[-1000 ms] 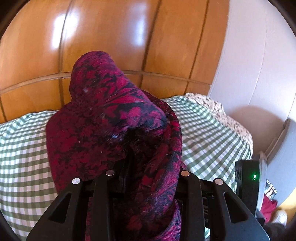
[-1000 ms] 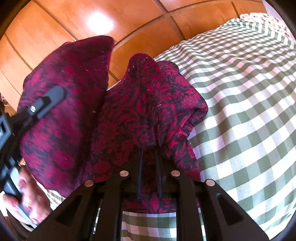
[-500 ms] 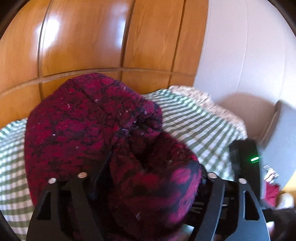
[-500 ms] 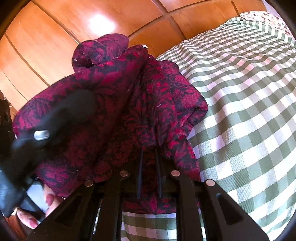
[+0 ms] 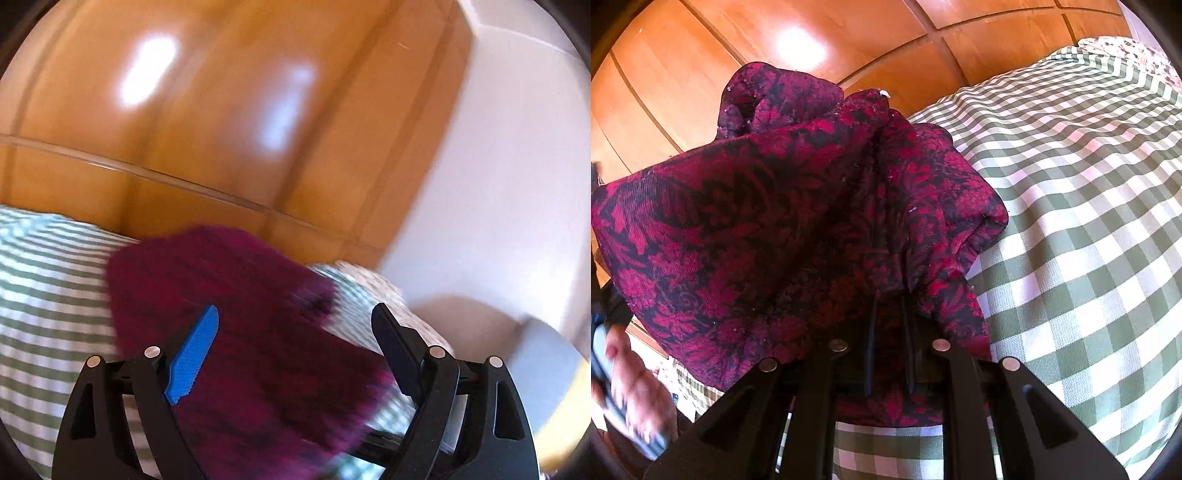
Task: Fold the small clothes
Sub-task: 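Open the left gripper and press the bundle while the right gripper releases and lifts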
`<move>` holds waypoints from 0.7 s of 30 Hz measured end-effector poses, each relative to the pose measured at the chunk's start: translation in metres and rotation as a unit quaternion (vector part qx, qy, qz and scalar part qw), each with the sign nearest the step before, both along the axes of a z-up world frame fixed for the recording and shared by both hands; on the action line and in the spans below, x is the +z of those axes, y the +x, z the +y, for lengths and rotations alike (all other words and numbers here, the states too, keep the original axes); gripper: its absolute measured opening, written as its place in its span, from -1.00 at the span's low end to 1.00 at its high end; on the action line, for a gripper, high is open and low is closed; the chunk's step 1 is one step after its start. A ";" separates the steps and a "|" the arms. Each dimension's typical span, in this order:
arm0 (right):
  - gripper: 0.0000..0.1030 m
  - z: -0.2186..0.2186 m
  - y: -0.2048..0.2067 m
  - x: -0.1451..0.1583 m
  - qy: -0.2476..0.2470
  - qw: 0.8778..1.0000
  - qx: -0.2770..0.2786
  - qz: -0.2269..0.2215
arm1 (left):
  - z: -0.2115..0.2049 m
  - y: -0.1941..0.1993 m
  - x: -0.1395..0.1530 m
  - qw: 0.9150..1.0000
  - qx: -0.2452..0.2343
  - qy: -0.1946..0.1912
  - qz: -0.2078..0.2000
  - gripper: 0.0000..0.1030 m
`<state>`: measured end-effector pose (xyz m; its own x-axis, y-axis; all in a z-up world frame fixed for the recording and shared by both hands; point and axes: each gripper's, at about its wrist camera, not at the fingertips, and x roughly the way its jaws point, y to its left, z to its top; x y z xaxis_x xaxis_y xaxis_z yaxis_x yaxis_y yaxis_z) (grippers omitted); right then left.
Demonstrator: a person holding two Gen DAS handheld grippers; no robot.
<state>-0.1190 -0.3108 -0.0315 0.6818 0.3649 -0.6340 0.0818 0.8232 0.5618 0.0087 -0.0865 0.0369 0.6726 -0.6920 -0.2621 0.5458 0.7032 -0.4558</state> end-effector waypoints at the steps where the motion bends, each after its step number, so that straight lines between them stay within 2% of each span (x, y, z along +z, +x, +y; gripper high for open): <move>1: -0.77 0.000 0.001 -0.001 0.002 1.000 0.000 0.001 | 0.010 0.010 -0.003 0.999 0.029 -0.001 0.015 0.63; 2: -0.77 -0.001 0.001 -0.001 0.005 1.000 -0.001 0.002 | 0.017 0.020 -0.007 0.998 0.054 -0.003 0.033 0.63; 3: -0.77 -0.001 0.002 -0.002 0.007 1.000 -0.001 0.003 | 0.031 0.035 -0.017 0.994 0.092 -0.008 0.064 0.63; 5: -0.77 -0.002 0.002 -0.001 0.006 1.000 -0.001 0.003 | 0.045 0.053 -0.033 0.985 0.134 -0.005 0.108 0.63; 7: -0.77 -0.002 0.003 0.001 0.002 1.000 0.001 0.005 | 0.055 0.077 -0.060 0.970 0.154 0.002 0.186 0.62; 9: -0.77 -0.005 0.005 0.007 0.004 1.000 -0.002 0.009 | 0.061 0.088 -0.082 0.960 0.146 -0.012 0.239 0.61; 11: -0.76 -0.014 0.002 0.018 -0.001 1.000 -0.023 0.001 | 0.065 0.086 -0.092 0.958 0.137 -0.035 0.248 0.61; 12: -0.76 -0.021 -0.002 0.030 -0.018 0.999 -0.050 -0.013 | 0.065 0.083 -0.093 0.960 0.135 -0.036 0.242 0.61; 14: -0.66 -0.034 -0.009 0.051 -0.045 0.994 -0.093 -0.042 | 0.062 0.081 -0.091 0.965 0.128 -0.020 0.227 0.61; 15: -0.66 -0.041 -0.011 0.065 -0.040 0.991 -0.107 -0.067 | 0.062 0.078 -0.091 0.967 0.125 -0.016 0.223 0.61; 17: -0.59 -0.048 -0.009 0.084 -0.019 0.989 -0.103 -0.100 | 0.059 0.076 -0.089 0.968 0.118 -0.015 0.220 0.61; 18: -0.41 -0.046 -0.003 0.092 -0.010 0.991 -0.086 -0.106 | 0.057 0.079 -0.088 0.968 0.115 -0.017 0.221 0.61; 19: -0.23 -0.042 0.006 0.096 -0.007 0.993 -0.063 -0.100 | 0.056 0.078 -0.089 0.968 0.113 -0.021 0.223 0.61; 21: -0.24 -0.025 0.023 0.098 -0.023 0.997 -0.022 -0.077 | 0.056 0.082 -0.090 0.968 0.109 -0.025 0.224 0.61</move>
<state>-0.0962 -0.3360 0.0663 0.7871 0.3053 -0.5359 0.0338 0.8462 0.5317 0.0906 -0.0309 -0.0532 0.6304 -0.5652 -0.5321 0.1260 0.7509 -0.6483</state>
